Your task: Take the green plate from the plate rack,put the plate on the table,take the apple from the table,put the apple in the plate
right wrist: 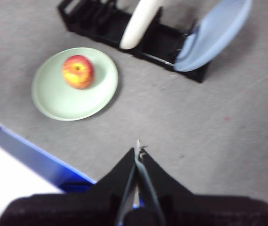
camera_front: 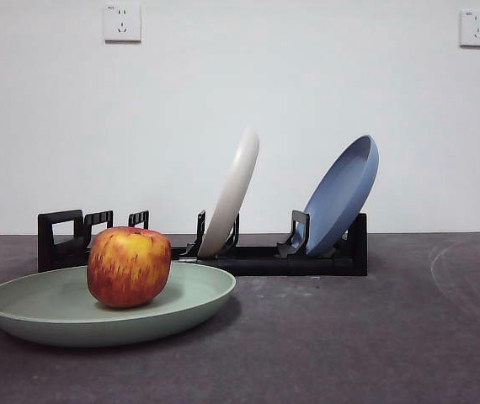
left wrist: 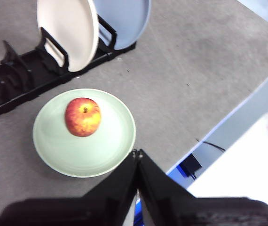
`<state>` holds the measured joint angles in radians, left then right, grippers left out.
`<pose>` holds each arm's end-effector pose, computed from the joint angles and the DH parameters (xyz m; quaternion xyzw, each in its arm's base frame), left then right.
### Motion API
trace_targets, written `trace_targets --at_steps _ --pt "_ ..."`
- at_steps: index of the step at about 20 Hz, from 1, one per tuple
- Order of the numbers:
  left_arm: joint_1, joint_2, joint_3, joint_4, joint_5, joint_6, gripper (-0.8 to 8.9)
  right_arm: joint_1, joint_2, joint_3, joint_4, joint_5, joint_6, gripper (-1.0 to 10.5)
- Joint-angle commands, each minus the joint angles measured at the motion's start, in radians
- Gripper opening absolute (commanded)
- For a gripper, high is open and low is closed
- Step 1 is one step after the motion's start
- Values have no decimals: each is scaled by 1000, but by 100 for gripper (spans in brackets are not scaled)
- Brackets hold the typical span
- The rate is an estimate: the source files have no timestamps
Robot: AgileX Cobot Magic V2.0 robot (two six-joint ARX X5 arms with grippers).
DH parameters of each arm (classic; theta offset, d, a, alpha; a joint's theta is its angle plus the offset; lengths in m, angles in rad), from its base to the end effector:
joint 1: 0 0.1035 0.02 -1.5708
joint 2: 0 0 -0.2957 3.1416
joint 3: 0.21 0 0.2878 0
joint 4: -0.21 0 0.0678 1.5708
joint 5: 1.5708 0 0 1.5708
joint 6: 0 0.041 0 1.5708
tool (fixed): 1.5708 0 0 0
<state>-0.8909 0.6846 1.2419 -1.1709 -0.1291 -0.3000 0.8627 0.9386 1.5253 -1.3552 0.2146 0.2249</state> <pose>0.0586 -0.0641 0.4278 0.0135 0.3136 -0.3110 0.8971 0.0873 0.0885 0.4729 -0.0925 0.3529 0.2572 0.8949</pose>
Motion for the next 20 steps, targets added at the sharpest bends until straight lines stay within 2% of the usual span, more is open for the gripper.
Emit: trace_targets --at_steps 1,4,7,9,12,15,16,18,20 --pt "106 -29 -6 12 10 19 -3 0 7 -8 -23 29 8 2" --pt "348 -63 -6 23 78 -45 -3 0 8 -8 -23 37 8 2" --pt "593 -101 -8 102 74 -3 -4 0 8 -8 -23 40 8 2" --pt "717 -146 -41 236 90 -8 -3 0 8 -8 -23 40 8 2" --pt "804 -256 -205 583 194 -3 -3 0 8 -8 -23 40 8 2" --pt "846 -397 -498 1002 262 -2 -3 0 8 -8 -23 40 8 2" --pt "857 -448 -615 1133 267 -3 -4 0 8 -8 -23 41 8 2" --pt "869 -529 -809 1305 258 -2 -3 0 8 -8 -23 41 8 2" --pt "879 -595 -961 1377 185 1 -3 0 8 -8 -23 40 8 2"
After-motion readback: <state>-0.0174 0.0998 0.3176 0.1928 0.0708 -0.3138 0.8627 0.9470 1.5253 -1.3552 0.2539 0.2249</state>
